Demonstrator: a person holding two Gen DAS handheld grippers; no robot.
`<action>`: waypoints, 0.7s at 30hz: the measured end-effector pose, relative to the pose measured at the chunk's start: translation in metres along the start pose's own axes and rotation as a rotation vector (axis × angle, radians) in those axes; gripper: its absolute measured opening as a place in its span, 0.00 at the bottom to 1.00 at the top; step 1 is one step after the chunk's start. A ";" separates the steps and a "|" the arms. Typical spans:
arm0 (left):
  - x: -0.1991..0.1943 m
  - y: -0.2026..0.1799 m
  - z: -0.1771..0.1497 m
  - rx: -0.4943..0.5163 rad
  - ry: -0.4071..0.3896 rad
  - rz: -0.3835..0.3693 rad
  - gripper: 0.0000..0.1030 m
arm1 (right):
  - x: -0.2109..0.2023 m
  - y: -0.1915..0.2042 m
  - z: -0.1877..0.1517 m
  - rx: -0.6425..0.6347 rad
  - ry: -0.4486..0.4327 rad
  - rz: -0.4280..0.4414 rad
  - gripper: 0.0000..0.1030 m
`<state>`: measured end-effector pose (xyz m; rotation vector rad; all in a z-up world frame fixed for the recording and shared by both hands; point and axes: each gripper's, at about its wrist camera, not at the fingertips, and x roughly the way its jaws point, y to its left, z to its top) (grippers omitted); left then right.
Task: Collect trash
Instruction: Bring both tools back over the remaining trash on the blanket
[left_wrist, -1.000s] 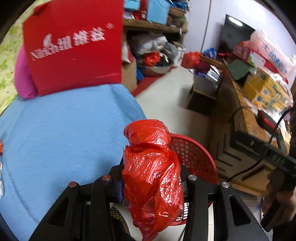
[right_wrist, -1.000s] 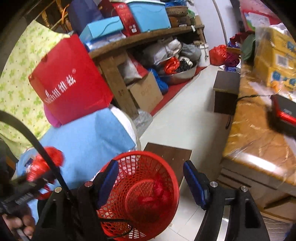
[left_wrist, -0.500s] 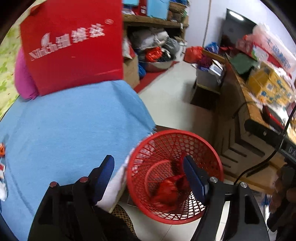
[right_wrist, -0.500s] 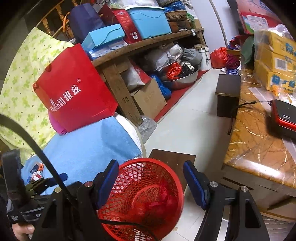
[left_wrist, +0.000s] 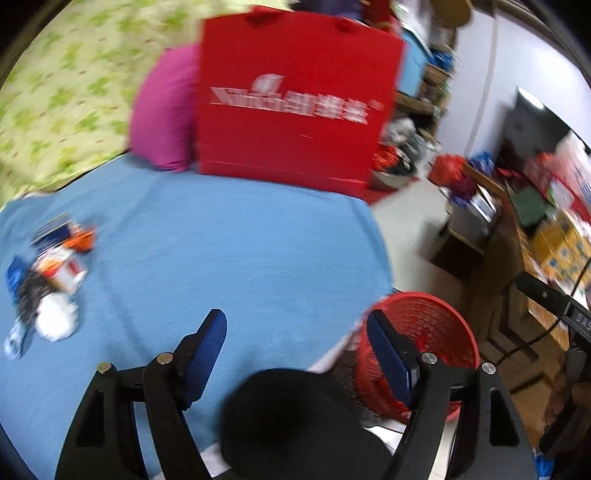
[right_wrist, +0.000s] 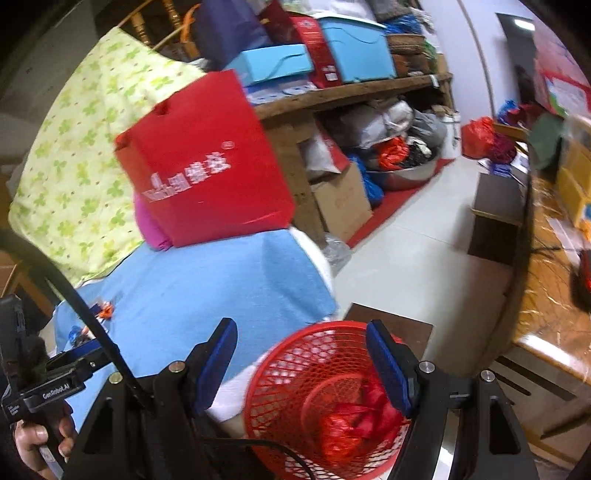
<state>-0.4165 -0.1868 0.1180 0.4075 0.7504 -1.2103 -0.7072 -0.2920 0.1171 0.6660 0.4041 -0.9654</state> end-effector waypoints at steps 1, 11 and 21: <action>-0.005 0.010 -0.003 -0.018 -0.008 0.014 0.77 | 0.001 0.006 0.000 -0.009 0.001 0.007 0.73; -0.047 0.144 -0.049 -0.242 -0.055 0.235 0.77 | 0.026 0.095 -0.005 -0.151 0.064 0.134 0.73; -0.058 0.254 -0.097 -0.438 -0.057 0.436 0.78 | 0.068 0.217 -0.032 -0.341 0.188 0.297 0.73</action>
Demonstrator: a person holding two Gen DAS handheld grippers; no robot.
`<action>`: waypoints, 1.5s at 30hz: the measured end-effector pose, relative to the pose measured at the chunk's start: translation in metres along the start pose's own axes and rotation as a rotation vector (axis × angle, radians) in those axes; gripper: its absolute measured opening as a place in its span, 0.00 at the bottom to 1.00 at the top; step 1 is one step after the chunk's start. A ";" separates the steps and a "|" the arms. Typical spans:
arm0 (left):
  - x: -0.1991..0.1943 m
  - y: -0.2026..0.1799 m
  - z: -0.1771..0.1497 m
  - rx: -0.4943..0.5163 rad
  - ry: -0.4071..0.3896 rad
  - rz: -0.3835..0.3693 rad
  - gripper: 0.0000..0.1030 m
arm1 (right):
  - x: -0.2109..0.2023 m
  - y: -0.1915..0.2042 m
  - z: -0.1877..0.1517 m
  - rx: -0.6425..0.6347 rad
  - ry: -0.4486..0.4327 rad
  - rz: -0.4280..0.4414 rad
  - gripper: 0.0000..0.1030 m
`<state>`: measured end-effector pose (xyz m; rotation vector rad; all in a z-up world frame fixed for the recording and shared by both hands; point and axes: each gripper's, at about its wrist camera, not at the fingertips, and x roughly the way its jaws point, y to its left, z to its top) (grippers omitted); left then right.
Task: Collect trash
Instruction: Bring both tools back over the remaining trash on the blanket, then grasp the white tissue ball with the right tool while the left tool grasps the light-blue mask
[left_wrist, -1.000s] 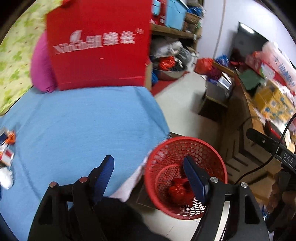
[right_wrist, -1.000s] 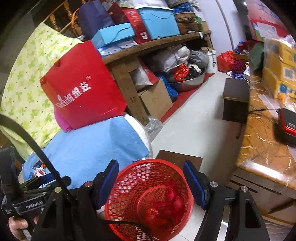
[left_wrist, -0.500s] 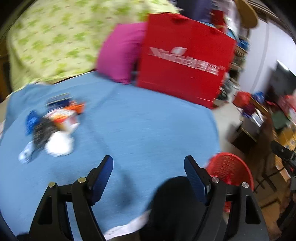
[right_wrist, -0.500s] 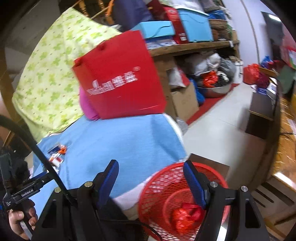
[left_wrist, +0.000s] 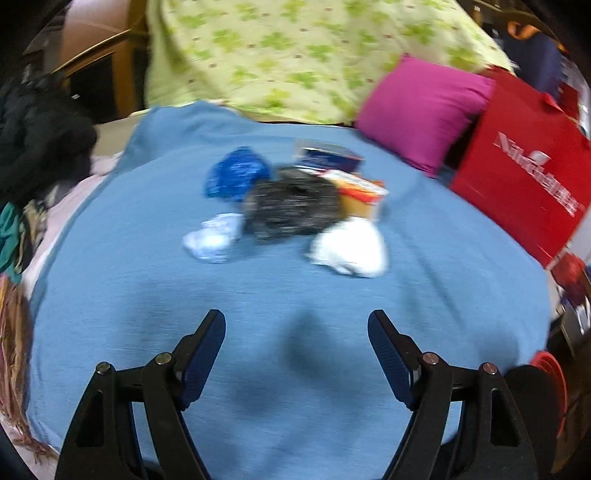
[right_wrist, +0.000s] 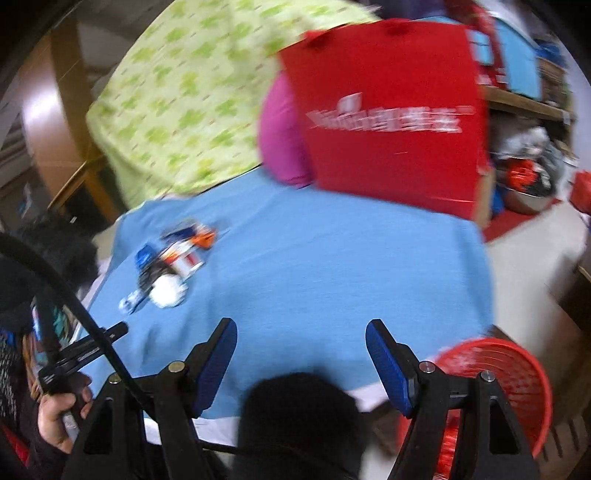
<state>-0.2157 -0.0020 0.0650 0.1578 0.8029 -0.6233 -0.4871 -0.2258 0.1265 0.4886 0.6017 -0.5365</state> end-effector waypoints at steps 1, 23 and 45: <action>0.003 0.007 0.001 -0.011 -0.003 0.016 0.78 | 0.012 0.014 0.001 -0.021 0.015 0.024 0.73; 0.013 0.078 -0.003 -0.248 -0.110 0.219 0.78 | 0.221 0.191 0.032 -0.216 0.217 0.171 0.73; 0.016 0.078 -0.004 -0.249 -0.114 0.256 0.78 | 0.220 0.151 0.048 -0.124 0.185 0.172 0.41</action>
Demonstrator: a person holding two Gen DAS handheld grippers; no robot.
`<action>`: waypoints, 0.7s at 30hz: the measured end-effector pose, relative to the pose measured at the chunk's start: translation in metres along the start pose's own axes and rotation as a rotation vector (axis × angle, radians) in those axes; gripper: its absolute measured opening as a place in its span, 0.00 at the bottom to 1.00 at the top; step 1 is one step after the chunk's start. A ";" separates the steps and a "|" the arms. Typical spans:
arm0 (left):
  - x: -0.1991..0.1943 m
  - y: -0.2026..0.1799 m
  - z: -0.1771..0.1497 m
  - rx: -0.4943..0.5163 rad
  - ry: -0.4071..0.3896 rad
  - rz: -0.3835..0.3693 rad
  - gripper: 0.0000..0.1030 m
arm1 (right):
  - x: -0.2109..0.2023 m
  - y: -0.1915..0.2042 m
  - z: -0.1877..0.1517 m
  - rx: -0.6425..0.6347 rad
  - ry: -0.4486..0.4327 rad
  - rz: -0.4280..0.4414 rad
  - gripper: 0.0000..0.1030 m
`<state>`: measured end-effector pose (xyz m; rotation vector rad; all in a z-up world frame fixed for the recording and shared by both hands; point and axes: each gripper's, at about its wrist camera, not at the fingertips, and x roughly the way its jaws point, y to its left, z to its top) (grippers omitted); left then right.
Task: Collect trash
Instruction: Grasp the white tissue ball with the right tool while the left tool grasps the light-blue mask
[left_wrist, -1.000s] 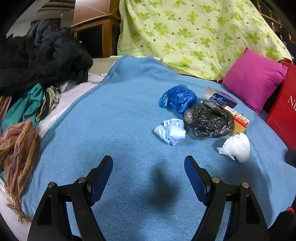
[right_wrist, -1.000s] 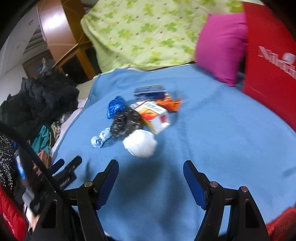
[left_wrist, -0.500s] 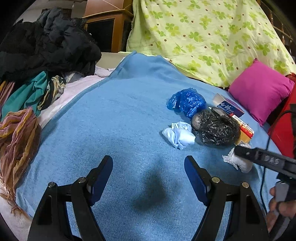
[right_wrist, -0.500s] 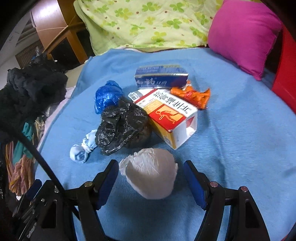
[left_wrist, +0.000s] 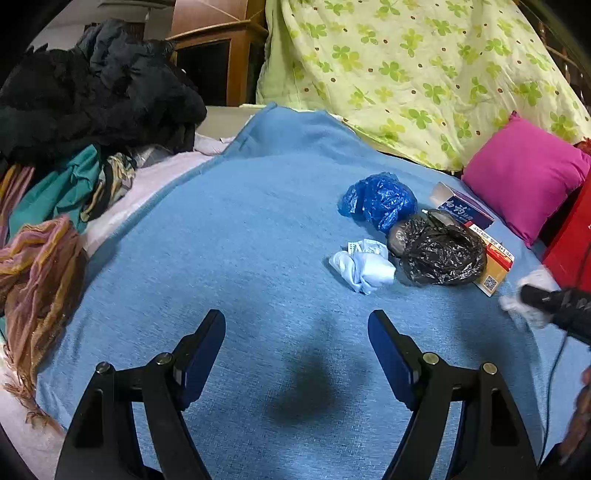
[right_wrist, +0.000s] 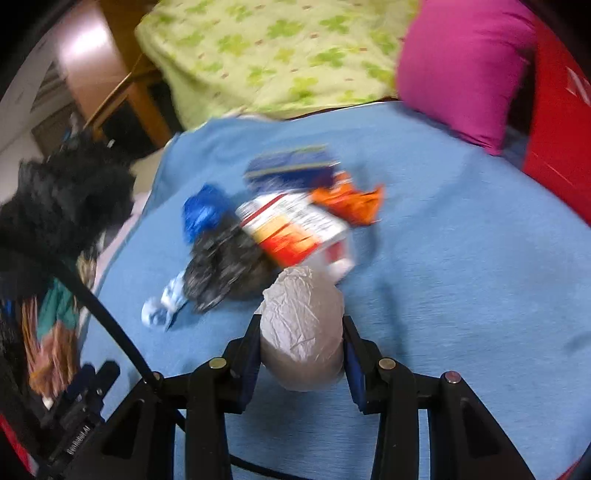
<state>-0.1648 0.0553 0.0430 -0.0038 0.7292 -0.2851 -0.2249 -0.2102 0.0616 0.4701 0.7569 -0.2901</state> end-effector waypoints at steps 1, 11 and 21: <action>-0.002 0.000 0.000 0.002 -0.009 0.008 0.78 | -0.005 -0.001 -0.001 -0.002 -0.006 0.001 0.41; 0.010 -0.020 0.025 0.031 0.027 -0.020 0.78 | -0.041 -0.018 -0.031 0.013 -0.057 0.060 0.41; 0.089 -0.063 0.057 0.129 0.177 -0.042 0.78 | -0.050 -0.054 -0.049 0.089 -0.094 0.136 0.41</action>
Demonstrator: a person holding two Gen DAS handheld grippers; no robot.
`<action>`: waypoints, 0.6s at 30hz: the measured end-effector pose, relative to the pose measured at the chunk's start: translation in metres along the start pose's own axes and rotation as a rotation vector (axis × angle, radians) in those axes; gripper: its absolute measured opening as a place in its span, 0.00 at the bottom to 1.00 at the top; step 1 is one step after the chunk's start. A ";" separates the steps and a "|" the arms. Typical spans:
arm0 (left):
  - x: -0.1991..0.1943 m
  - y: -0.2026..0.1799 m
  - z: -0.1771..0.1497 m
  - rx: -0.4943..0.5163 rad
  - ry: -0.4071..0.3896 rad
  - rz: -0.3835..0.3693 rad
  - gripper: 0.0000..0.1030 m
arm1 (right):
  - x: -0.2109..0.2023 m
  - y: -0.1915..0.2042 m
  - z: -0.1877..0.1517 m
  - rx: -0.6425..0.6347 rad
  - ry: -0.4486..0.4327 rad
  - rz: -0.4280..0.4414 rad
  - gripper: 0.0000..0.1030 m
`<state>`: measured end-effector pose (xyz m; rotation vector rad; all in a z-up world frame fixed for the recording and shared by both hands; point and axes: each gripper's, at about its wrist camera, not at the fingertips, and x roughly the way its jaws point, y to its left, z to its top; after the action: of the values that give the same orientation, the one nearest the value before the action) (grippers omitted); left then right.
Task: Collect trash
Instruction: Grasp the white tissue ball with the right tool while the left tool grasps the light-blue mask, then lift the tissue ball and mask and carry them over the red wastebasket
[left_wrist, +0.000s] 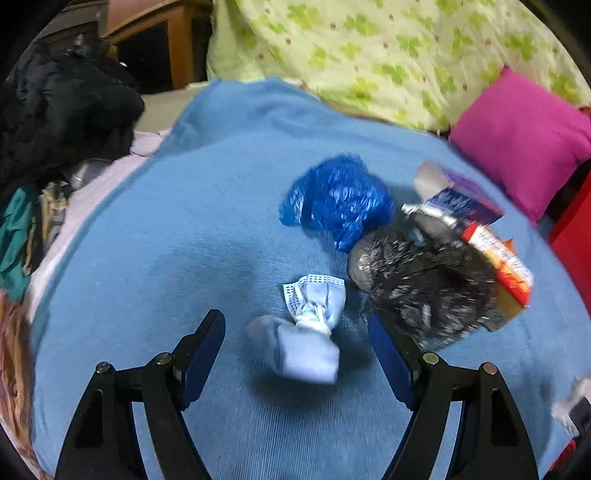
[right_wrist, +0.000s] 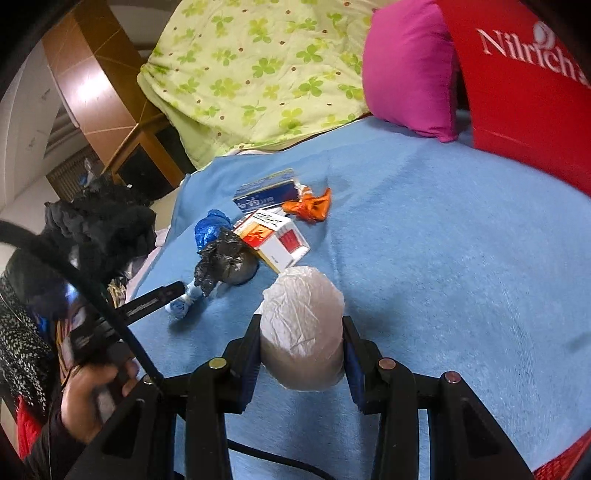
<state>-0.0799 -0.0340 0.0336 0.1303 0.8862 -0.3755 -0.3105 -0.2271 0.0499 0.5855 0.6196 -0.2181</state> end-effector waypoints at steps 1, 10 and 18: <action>0.009 -0.001 0.000 0.007 0.023 0.005 0.77 | 0.001 -0.004 -0.002 0.010 0.003 0.005 0.41; -0.013 0.004 -0.013 0.047 -0.003 -0.017 0.37 | -0.007 -0.008 -0.006 0.031 -0.021 0.015 0.41; -0.082 0.008 -0.042 0.034 -0.093 -0.063 0.37 | -0.058 -0.010 -0.016 0.057 -0.098 -0.022 0.41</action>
<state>-0.1541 0.0064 0.0707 0.1160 0.7938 -0.4523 -0.3677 -0.2249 0.0696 0.6195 0.5268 -0.2842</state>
